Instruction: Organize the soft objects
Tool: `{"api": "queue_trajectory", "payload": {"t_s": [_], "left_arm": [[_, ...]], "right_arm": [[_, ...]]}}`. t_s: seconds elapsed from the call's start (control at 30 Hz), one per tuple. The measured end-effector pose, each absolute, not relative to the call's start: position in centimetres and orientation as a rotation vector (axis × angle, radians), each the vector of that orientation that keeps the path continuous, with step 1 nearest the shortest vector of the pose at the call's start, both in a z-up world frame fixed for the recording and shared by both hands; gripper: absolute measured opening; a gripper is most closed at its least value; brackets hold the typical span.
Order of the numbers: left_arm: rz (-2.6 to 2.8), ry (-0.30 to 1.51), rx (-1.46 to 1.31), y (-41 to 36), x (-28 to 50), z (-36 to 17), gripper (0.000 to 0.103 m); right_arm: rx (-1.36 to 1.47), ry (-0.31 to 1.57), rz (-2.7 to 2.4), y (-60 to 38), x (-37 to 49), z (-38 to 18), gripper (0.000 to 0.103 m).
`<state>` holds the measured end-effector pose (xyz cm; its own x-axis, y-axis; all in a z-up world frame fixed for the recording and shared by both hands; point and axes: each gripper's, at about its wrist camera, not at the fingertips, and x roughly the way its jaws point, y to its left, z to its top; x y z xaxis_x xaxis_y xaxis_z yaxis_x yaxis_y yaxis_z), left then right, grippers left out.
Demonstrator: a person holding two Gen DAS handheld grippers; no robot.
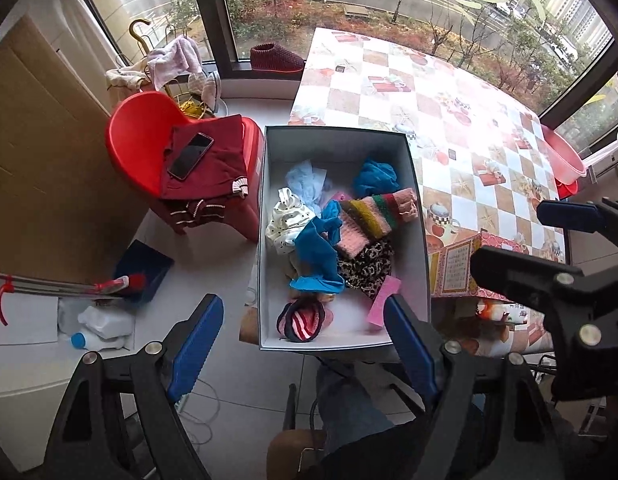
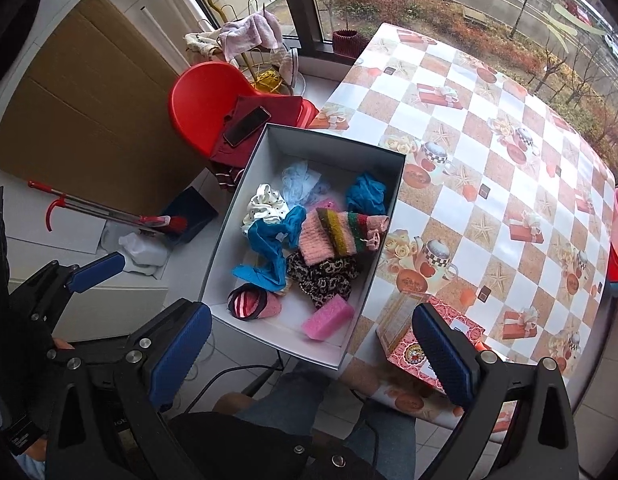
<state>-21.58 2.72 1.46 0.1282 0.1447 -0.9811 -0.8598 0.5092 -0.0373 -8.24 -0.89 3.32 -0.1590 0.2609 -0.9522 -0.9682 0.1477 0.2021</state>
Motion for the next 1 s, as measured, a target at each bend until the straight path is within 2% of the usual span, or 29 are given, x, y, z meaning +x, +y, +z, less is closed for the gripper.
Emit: {"api": "queue_trajectory", "payload": {"t_s": [0.53,1.0], "left_arm": [[0.825,1.198,-0.729,2.7,-21.4,1.6,0.085],[0.795,1.247,-0.741,2.4,-21.5,-0.5,0.085]], "right_arm": [[-0.834,1.193,1.292,-0.9,-8.4,3.6,0.101],[-0.884,1.199,1.261,-0.8,-9.1,1.8,0.101]]}}
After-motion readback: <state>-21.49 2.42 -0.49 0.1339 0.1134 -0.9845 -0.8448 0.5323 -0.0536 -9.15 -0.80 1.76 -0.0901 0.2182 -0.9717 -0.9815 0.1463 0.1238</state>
